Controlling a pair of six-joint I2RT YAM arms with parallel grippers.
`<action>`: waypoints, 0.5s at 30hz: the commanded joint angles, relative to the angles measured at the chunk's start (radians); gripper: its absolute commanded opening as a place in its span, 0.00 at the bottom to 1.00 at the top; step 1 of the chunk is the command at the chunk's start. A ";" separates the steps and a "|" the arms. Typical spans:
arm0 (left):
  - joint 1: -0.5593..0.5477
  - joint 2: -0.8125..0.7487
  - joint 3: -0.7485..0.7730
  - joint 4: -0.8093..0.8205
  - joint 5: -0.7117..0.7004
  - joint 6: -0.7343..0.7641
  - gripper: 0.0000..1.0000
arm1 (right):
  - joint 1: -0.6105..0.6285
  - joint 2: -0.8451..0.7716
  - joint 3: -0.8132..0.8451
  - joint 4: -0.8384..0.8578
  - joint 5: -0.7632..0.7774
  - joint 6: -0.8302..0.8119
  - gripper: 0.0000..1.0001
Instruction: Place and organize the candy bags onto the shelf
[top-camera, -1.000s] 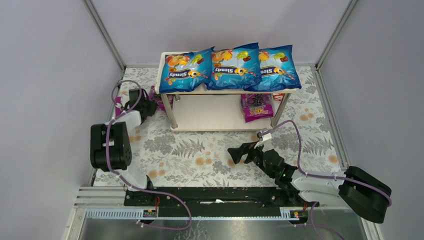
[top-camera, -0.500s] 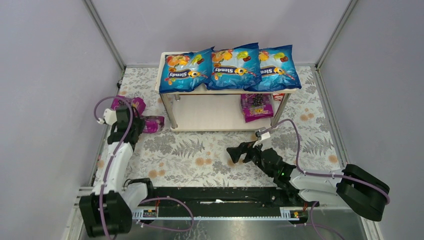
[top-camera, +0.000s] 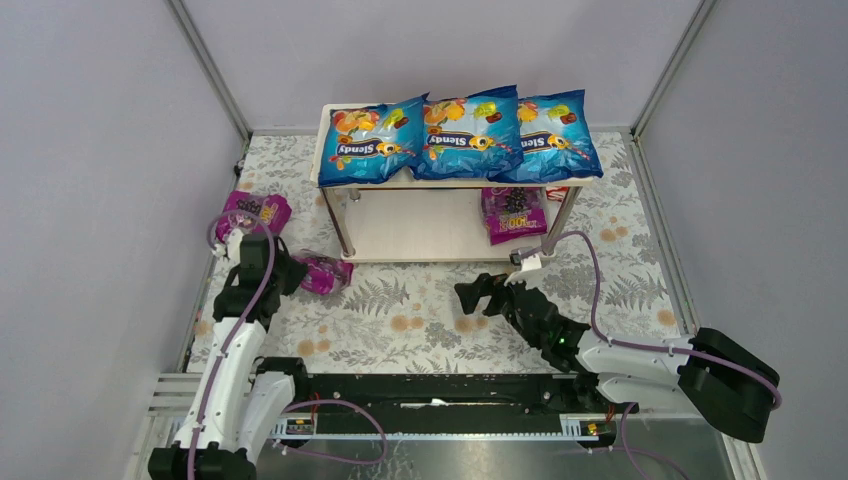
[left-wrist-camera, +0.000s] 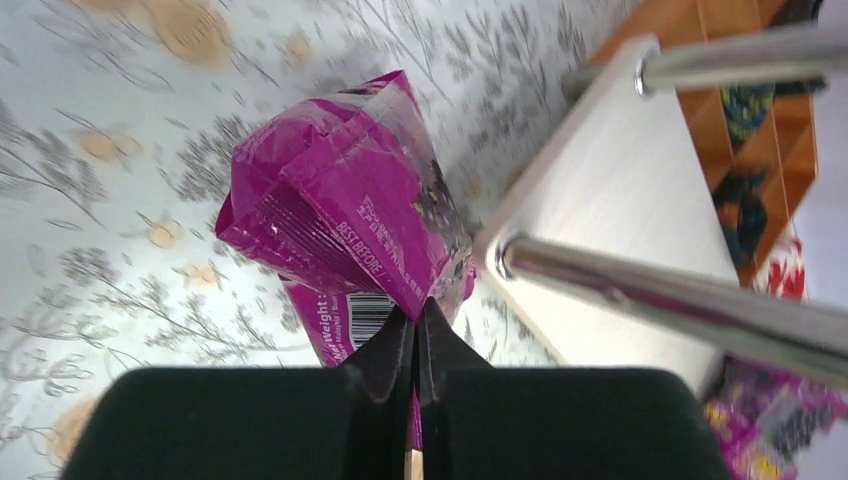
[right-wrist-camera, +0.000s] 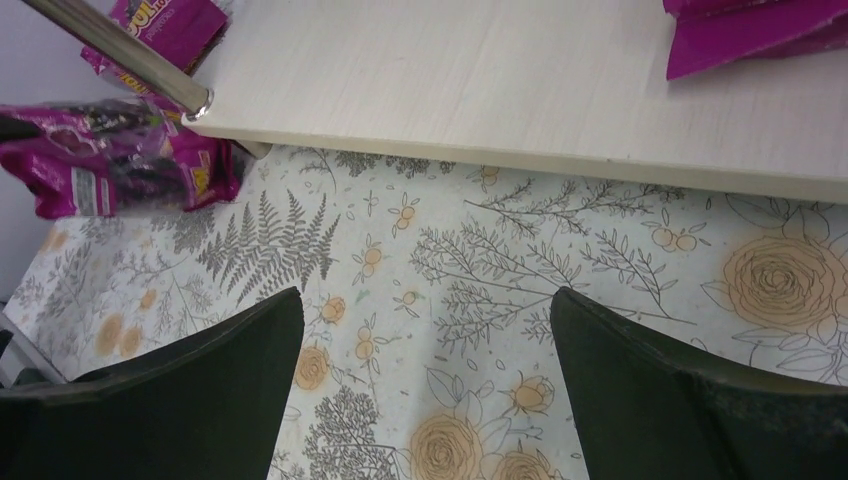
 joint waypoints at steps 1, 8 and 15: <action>-0.108 -0.049 -0.068 0.072 0.131 -0.074 0.00 | -0.008 0.033 0.088 -0.091 0.089 0.015 1.00; -0.487 -0.173 -0.199 0.069 -0.034 -0.344 0.00 | -0.011 0.026 0.036 -0.002 0.076 0.018 1.00; -0.860 0.014 -0.206 0.263 -0.127 -0.428 0.00 | -0.010 -0.008 -0.004 0.037 0.065 0.015 1.00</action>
